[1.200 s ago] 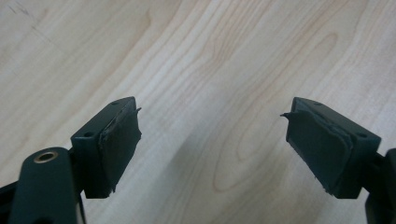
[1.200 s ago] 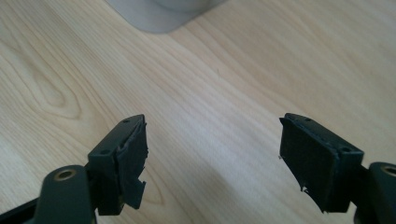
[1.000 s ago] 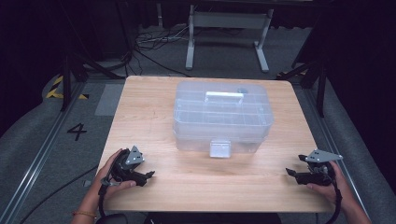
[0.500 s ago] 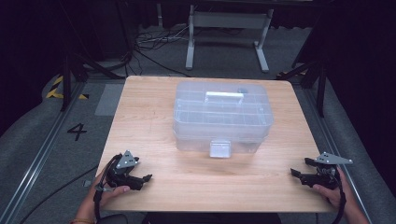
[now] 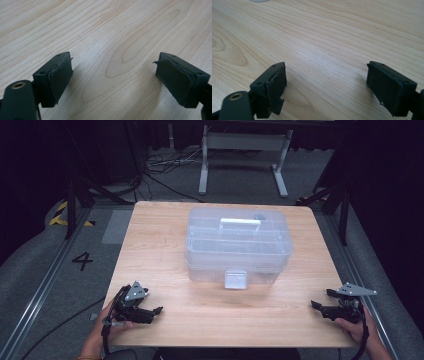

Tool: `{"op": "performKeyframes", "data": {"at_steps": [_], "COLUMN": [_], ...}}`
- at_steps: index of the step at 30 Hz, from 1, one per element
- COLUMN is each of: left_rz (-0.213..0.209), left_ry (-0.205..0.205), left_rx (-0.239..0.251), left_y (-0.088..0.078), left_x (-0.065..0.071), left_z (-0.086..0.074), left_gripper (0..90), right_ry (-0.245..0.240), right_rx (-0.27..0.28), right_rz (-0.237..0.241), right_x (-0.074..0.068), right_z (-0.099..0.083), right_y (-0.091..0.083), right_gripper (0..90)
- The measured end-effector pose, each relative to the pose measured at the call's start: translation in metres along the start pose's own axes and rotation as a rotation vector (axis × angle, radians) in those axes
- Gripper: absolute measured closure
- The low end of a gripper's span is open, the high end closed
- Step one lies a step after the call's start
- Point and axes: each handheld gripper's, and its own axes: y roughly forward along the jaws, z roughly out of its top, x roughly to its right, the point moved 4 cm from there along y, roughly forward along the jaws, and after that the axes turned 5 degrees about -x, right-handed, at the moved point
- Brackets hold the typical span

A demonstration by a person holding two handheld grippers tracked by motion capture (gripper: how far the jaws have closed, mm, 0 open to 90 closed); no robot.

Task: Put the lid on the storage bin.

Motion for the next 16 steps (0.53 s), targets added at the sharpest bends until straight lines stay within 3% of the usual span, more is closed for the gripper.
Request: {"op": "performKeyframes", "data": {"at_steps": [16], "left_rz": [0.010], "left_ry": [-0.015], "left_rx": [-0.002], "left_y": [0.0018], "left_x": [0.0005], "left_z": [0.0016], "left_gripper": [12.0], "right_ry": [0.006], "right_rx": [-0.004], "right_rz": [-0.006], "right_x": [0.0004], "right_z": [0.0002], "right_y": [0.0005], "right_gripper": [14.5]}}
